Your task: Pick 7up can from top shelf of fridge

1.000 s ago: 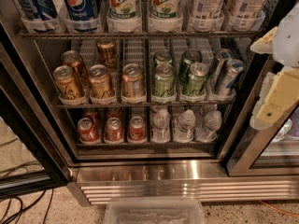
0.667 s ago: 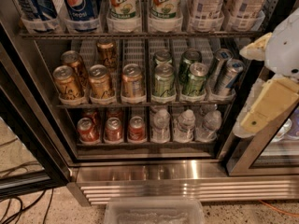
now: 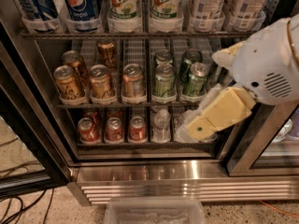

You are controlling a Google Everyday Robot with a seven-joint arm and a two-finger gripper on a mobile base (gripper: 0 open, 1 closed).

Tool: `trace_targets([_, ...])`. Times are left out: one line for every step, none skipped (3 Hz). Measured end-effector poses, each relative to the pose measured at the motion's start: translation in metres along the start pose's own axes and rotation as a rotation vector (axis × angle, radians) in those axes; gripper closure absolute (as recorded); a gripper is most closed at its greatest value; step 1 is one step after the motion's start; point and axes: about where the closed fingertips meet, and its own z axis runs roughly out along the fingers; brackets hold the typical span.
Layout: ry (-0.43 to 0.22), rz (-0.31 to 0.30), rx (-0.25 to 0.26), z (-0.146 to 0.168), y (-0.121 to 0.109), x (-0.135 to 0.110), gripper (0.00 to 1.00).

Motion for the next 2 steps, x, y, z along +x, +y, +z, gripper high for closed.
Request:
trace_targets([-0.098, 0.122, 0.072, 0.008, 0.015, -0.023, 0.0])
trace_targets([-0.186, 0.194, 0.172, 0.012, 0.023, -0.045, 0.0])
